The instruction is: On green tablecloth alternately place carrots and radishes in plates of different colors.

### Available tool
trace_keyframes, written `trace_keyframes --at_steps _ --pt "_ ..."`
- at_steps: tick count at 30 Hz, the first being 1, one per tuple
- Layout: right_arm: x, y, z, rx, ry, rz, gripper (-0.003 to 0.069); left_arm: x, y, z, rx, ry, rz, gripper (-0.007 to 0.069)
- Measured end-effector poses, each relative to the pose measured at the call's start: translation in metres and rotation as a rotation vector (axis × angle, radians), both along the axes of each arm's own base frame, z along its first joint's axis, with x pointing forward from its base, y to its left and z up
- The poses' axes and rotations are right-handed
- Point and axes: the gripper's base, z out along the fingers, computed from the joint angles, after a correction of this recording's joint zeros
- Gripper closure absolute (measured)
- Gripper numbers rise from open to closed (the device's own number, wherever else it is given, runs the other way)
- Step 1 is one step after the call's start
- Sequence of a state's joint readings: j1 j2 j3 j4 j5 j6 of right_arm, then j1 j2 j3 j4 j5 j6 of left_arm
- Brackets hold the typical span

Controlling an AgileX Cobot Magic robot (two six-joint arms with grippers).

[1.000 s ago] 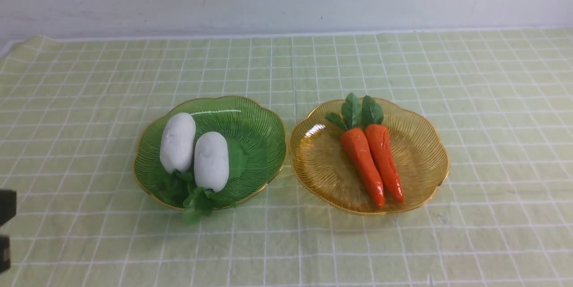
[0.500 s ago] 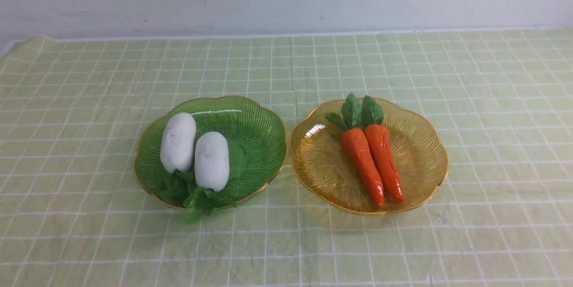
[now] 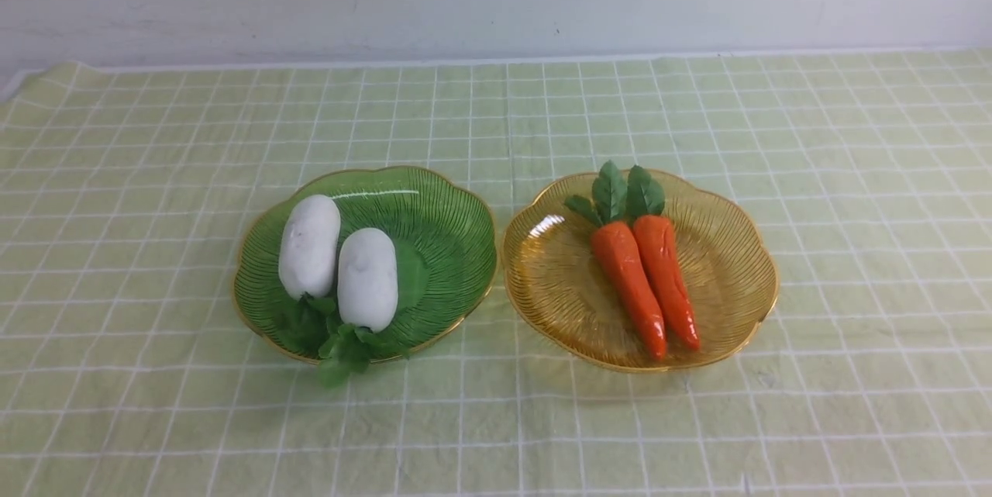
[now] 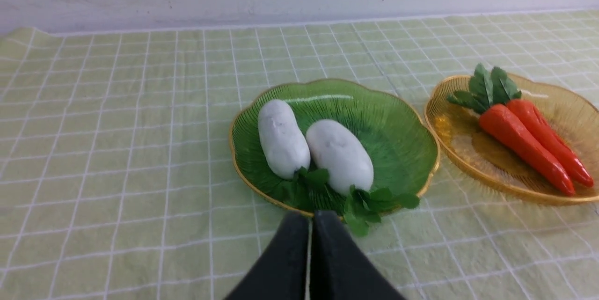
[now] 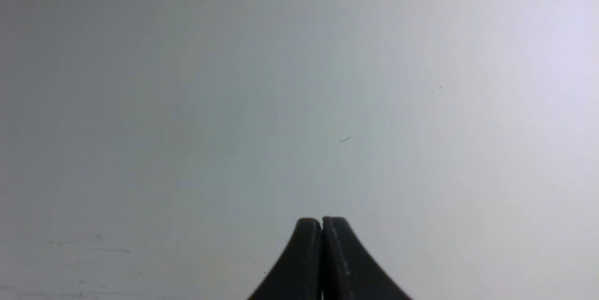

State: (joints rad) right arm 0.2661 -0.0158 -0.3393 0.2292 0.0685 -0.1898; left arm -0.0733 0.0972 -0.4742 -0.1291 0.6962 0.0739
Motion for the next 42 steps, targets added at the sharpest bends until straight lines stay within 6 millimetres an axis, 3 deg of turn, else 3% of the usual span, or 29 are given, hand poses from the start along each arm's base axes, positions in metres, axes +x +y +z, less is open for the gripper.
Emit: trace_keyframes --at_steps 8,10,16,42 --pt "0.0 0.0 0.0 0.0 0.0 0.0 0.0673 0.029 0.008 -0.1 0.073 -0.095 0.115 0.0632" --pt "0.0 0.0 0.0 0.0 0.0 0.0 0.0673 0.03 0.008 -0.116 0.089 -0.056 0.116 0.0632" --pt "0.0 0.0 0.0 0.0 0.0 0.0 0.0673 0.028 0.008 -0.129 0.109 0.065 0.107 0.0632" --pt "0.001 0.001 -0.003 -0.047 0.028 -0.011 0.0673 0.028 0.008 -0.13 0.109 0.068 0.107 0.0632"
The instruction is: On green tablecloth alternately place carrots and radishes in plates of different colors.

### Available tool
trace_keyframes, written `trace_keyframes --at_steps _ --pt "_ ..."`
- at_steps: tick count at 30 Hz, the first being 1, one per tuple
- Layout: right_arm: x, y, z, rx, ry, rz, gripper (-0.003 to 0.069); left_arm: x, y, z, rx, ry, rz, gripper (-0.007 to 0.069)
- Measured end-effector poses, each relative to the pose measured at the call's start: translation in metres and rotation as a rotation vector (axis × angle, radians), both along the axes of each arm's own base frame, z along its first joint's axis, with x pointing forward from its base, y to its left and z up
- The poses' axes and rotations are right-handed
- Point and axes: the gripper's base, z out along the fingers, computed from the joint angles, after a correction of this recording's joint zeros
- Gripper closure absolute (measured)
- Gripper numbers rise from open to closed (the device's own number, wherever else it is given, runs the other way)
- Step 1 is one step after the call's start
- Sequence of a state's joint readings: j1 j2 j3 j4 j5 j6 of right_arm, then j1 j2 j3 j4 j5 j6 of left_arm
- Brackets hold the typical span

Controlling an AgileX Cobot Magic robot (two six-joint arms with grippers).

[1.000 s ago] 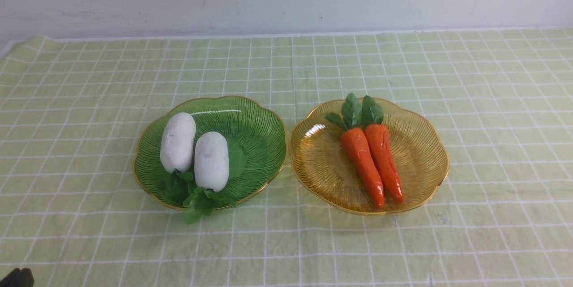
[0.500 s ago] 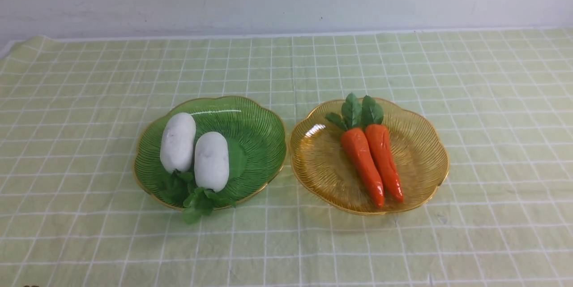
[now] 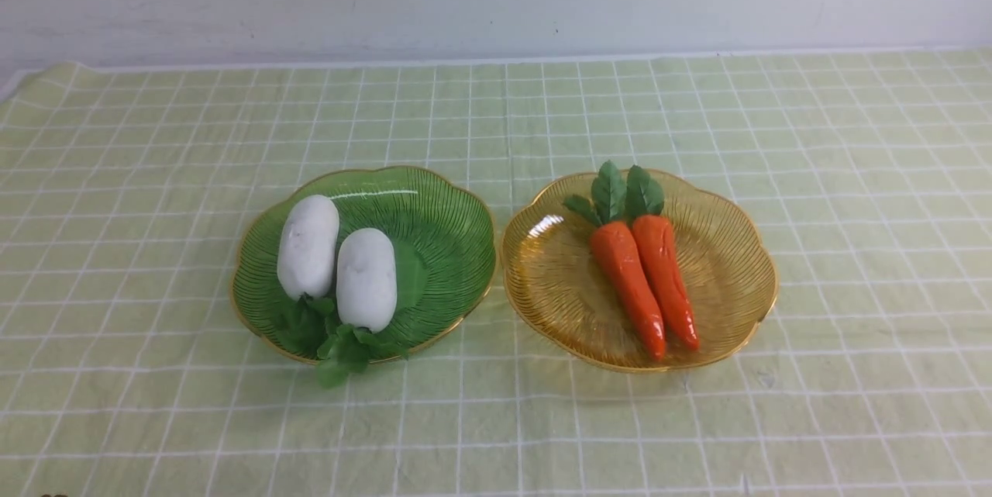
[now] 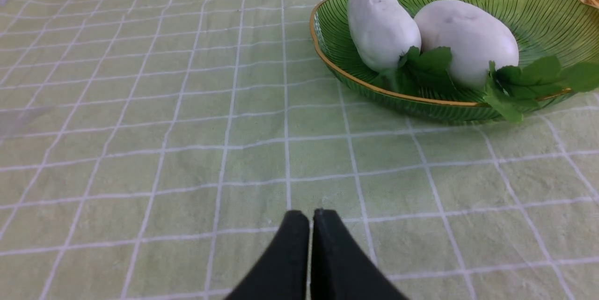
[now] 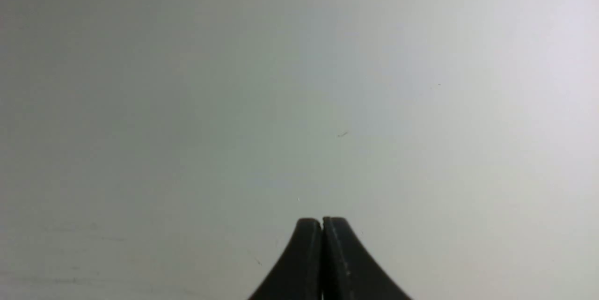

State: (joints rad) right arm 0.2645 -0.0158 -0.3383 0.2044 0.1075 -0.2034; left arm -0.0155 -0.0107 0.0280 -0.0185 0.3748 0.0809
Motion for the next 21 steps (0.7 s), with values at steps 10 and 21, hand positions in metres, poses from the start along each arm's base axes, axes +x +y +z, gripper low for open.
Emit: trace_keyframes --at_steps 10,21 --pt "0.034 -0.002 -0.109 -0.242 0.499 -0.242 0.0673 0.0 0.0 0.0 0.0 0.001 0.0 0.0632" --pt "0.037 -0.004 -0.142 -0.175 0.639 -0.27 0.0673 0.0 0.0 0.0 0.0 0.006 0.0 0.0632"
